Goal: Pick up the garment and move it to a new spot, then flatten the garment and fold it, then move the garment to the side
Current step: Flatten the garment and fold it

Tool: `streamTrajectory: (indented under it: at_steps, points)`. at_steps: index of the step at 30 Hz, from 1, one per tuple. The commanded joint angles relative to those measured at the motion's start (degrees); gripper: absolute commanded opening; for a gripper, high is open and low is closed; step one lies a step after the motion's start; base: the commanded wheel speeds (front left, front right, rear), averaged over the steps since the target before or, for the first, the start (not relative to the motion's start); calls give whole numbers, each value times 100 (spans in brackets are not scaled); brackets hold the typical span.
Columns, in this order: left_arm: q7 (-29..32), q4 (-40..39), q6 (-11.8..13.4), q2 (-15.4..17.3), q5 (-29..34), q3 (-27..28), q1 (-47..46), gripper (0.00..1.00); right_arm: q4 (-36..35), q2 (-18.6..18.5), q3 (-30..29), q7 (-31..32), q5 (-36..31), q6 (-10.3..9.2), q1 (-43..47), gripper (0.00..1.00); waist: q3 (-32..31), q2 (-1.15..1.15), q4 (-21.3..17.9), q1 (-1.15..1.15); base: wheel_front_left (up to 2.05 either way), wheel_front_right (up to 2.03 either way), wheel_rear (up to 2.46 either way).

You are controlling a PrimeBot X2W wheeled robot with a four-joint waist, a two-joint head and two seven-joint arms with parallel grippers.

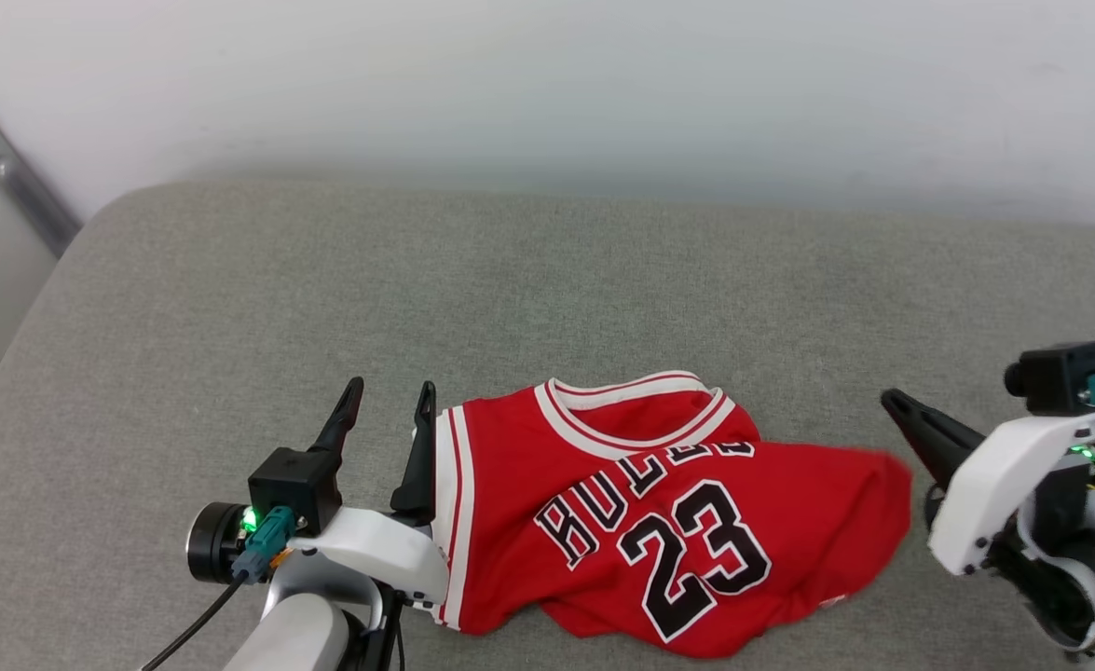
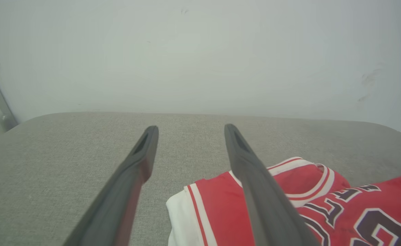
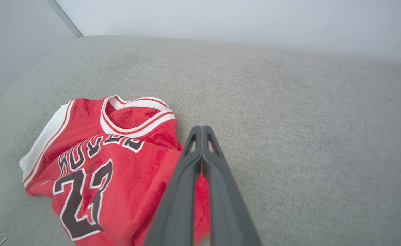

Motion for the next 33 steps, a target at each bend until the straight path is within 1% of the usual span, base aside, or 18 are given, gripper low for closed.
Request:
streamTrajectory:
  at_steps: [1, 3, 5, 9, 11, 12, 14, 15, 18, 22, 23, 24, 25, 29, 33]
  points:
    - [-32, -5, -8, 10, -8, 16, 70, 100, -97, 114, 25, -20, -29, -4, 76, 0, -54, 0, -1, 0, 0, 0, 0]
    - [-31, -12, -4, 34, -23, 15, 94, 100, -430, 282, 135, 30, -133, -4, 148, 0, -110, 0, 13, 0, 0, 0, 0]
    - [-24, -18, -10, 56, -34, 12, 98, 100, -745, 469, 406, 122, -161, -4, 215, 0, -153, 0, 33, 0, 0, 0, 0]
    - [3, -47, -12, 80, -34, -10, 108, 100, -1019, 857, 1366, 444, 25, -3, 381, 0, -186, 0, 98, 0, 0, 0, 0]
    - [18, -50, -21, 69, -32, -37, 78, 100, -915, 988, 1861, 534, 101, -4, 428, 0, -177, 0, 162, 0, 0, 0, 0]
    - [21, -54, -29, 60, -33, -50, 62, 100, -834, 1112, 2108, 558, 226, -3, 490, 0, -168, 0, 196, 0, 0, 0, 0]
    - [30, -63, -30, 39, -32, -77, 39, 100, -608, 1209, 2535, 568, 257, -4, 514, 0, -131, 0, 265, 0, 0, 0, 0]
    - [29, -67, -33, 27, -28, -87, 19, 100, -485, 1281, 2692, 536, 396, -3, 541, 0, -101, 0, 309, 0, 0, 0, 0]
    - [26, -66, -3, 25, -23, -88, 0, 100, -90, 1335, 2957, 332, 422, -3, 436, 0, -34, 0, 377, 0, 0, 0, 0]
    - [14, -67, 27, 50, -35, -53, 43, 100, 292, 1369, 3017, -77, 353, -3, 332, 0, 30, 0, 393, 0, 0, 0, 0]
    - [11, -63, 36, 54, -38, -45, 59, 100, 346, 1350, 2985, -208, 293, -4, 280, 4, 34, 0, 388, 0, 0, 0, 0]
    - [8, -60, 34, 55, -41, -40, 75, 100, 380, 1339, 2957, -335, 266, -3, 243, 47, 35, 0, 381, 0, 0, 0, 0]
    - [5, -56, 46, 57, -47, -29, 93, 100, 398, 1341, 2927, -480, 243, -3, 210, 100, 32, 0, 370, 0, 0, 0, 0]
    - [0, -46, 80, 83, -69, 11, 170, 100, 365, 1295, 2620, -1074, 43, -4, 80, 100, -36, 0, 284, 0, 0, 0, 0]
    - [-6, -40, 79, 117, -83, 23, 228, 100, 275, 1267, 2028, -1510, -200, -3, 94, 100, -169, 0, 167, 0, 0, 0, 0]
